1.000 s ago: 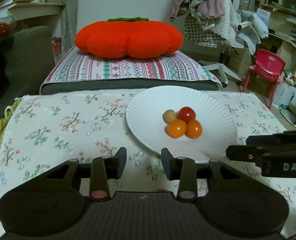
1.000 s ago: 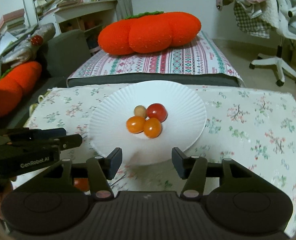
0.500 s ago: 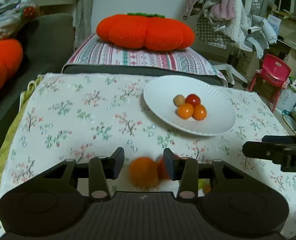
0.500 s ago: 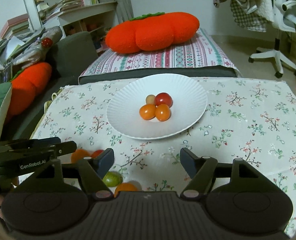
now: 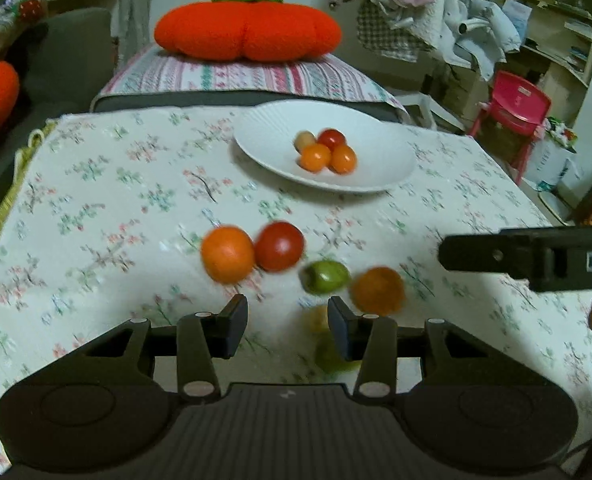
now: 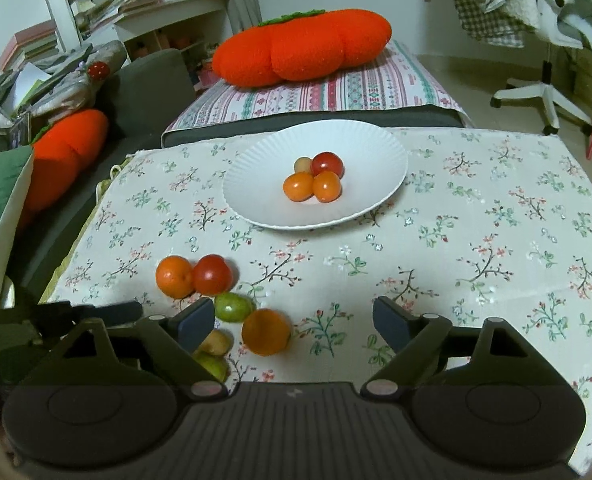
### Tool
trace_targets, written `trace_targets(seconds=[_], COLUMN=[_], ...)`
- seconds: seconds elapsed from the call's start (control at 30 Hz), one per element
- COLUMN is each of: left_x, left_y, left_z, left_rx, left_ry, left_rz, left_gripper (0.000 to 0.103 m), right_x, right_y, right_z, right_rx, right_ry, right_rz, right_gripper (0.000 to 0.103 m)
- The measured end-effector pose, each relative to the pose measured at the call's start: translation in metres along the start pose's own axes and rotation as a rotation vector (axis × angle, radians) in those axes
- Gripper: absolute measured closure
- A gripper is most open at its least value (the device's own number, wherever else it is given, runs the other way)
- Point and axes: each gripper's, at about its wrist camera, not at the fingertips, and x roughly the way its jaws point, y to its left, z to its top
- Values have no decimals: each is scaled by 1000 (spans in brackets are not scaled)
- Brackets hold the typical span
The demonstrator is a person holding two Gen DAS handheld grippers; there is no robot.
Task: Organize fruits
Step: 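Move both tools back toward the remaining fruits, then grasp the orange tomato with the right tool while the left tool grasps a green tomato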
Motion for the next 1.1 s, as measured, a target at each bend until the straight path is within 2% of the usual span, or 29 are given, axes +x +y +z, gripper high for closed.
trace_targets(seconds=[0.17, 0.37, 0.47, 0.53, 0.8, 0.93, 1.1], left_x=[2, 15, 24, 26, 16, 11, 15], left_y=[-15, -26, -29, -28, -26, -24, -22], left_z=[-9, -15, -18, -19, -16, -12, -12], left_rx=[32, 64, 68, 68, 58, 54, 48], left_ry=[14, 43, 63, 67, 54, 34, 55], left_rz=[-29, -47, -33, -24, -25, -1, 3], left_gripper=[69, 68, 69, 84, 85, 85, 85], right_x=[1, 16, 25, 28, 35, 43, 52], right_y=[-2, -3, 0, 2, 8, 9, 14], right_z=[-1, -7, -9, -10, -13, -12, -13], right_rx=[-1, -17, -45, -56, -100, -93, -102], right_ry=[5, 59, 88, 96, 108, 121, 115], right_rz=[-11, -38, -51, -53, -72, -74, -85], right_gripper=[8, 5, 5, 4, 4, 5, 11])
